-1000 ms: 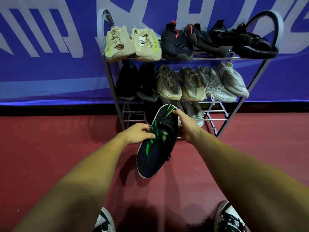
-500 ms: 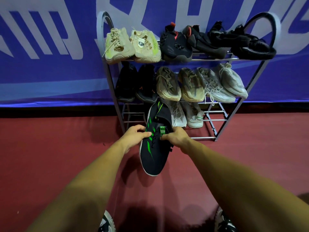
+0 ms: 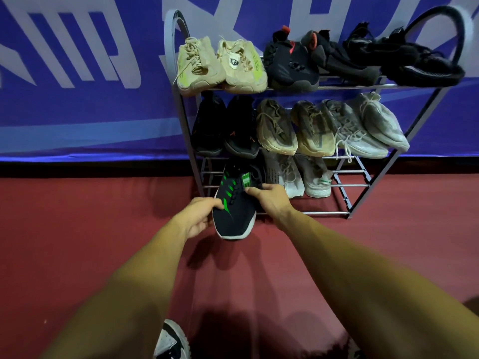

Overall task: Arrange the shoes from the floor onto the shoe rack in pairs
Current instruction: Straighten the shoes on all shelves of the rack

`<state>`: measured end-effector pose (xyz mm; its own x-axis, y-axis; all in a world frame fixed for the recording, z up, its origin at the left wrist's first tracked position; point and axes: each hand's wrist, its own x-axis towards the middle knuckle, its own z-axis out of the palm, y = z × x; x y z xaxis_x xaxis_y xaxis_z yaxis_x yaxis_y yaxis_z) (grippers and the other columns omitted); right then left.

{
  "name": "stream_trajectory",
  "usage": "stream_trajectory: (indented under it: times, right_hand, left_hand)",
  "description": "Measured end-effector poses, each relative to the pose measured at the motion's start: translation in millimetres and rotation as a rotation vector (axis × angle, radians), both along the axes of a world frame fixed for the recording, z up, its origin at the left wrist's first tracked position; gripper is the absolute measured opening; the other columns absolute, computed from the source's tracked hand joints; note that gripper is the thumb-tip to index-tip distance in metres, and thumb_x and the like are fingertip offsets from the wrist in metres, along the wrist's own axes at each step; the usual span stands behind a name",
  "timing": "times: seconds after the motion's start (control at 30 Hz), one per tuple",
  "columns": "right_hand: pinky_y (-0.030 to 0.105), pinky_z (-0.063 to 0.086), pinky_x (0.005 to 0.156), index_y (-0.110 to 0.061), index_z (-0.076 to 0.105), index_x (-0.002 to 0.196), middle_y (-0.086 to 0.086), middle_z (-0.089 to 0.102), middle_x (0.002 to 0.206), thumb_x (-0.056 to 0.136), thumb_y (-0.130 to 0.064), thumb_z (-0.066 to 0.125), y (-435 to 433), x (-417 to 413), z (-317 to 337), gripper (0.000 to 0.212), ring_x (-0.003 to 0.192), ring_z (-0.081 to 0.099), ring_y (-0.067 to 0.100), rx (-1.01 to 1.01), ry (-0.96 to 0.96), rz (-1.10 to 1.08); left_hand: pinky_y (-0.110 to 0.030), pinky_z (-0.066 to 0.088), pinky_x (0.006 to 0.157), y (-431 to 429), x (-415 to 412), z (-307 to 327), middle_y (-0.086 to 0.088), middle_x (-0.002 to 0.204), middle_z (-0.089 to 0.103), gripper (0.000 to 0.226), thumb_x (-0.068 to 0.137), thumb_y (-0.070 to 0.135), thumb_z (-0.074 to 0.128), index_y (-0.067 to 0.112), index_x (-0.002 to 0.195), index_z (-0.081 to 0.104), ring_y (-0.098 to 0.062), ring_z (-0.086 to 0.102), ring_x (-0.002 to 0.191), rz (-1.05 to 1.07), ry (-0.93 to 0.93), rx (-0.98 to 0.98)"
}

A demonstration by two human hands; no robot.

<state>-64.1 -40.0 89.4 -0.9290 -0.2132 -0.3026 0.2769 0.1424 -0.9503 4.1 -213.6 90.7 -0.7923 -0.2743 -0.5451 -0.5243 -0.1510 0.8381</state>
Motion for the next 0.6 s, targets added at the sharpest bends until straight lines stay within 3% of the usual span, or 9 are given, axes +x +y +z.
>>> stream_trajectory:
  times: [0.07, 0.17, 0.23, 0.33, 0.5, 0.6]
  right_hand:
    - [0.012, 0.053, 0.063, -0.011, 0.072, 0.089, 0.0, 0.074, 0.085, 0.087, -0.01, 0.073, -1, 1, 5, 0.003, 0.081, 0.071, 0.014, -0.072, -0.022, 0.033]
    - [0.016, 0.047, 0.056, -0.016, 0.069, 0.085, -0.003, 0.071, 0.081, 0.085, -0.024, 0.077, -5, 0, 4, 0.011, 0.072, 0.065, 0.011, 0.009, -0.071, 0.099]
    - [0.019, 0.047, 0.051, -0.011, 0.071, 0.092, 0.001, 0.07, 0.08, 0.081, -0.029, 0.079, -10, -1, -2, 0.023, 0.06, 0.062, 0.011, 0.059, -0.156, 0.145]
    - [0.014, 0.032, 0.037, -0.015, 0.069, 0.089, 0.002, 0.061, 0.064, 0.082, -0.025, 0.077, -19, 1, -6, 0.014, 0.043, 0.048, 0.011, 0.072, -0.237, 0.165]
    - [0.023, 0.023, 0.05, -0.02, 0.058, 0.082, -0.004, 0.05, 0.058, 0.086, -0.025, 0.073, -37, -10, -14, 0.016, 0.051, 0.044, 0.008, 0.083, -0.431, 0.27]
    - [0.02, 0.027, 0.05, -0.017, 0.056, 0.076, -0.004, 0.051, 0.057, 0.09, -0.013, 0.069, -47, -17, -19, 0.02, 0.051, 0.044, 0.006, 0.006, -0.467, 0.225]
  left_hand:
    - [-0.024, 0.043, 0.052, -6, -3, 0, -0.005, 0.074, 0.071, 0.015, 0.085, 0.0, 0.056, 0.006, 0.093, 0.067, -0.016, 0.063, 0.06, 0.067, 0.011, 0.072]
    - [-0.019, 0.044, 0.045, -11, -9, -2, 0.003, 0.057, 0.068, 0.012, 0.088, 0.002, 0.054, 0.009, 0.088, 0.063, -0.008, 0.063, 0.047, 0.131, -0.018, 0.119]
    - [-0.02, 0.045, 0.051, -15, -16, -3, 0.003, 0.06, 0.069, 0.012, 0.087, 0.002, 0.057, 0.011, 0.092, 0.063, -0.011, 0.063, 0.058, 0.17, -0.022, 0.127]
    - [-0.023, 0.047, 0.055, -20, -28, -5, -0.002, 0.077, 0.069, 0.013, 0.087, 0.001, 0.058, 0.012, 0.093, 0.064, -0.014, 0.063, 0.069, 0.209, -0.005, 0.107]
    - [-0.024, 0.048, 0.057, -27, -42, -9, -0.004, 0.067, 0.068, 0.019, 0.083, -0.005, 0.061, 0.013, 0.081, 0.065, -0.017, 0.063, 0.064, 0.298, 0.043, 0.078]
    - [-0.025, 0.044, 0.058, -38, -43, -15, -0.007, 0.076, 0.063, 0.02, 0.077, -0.007, 0.063, 0.009, 0.088, 0.066, -0.017, 0.058, 0.064, 0.313, 0.011, 0.103]
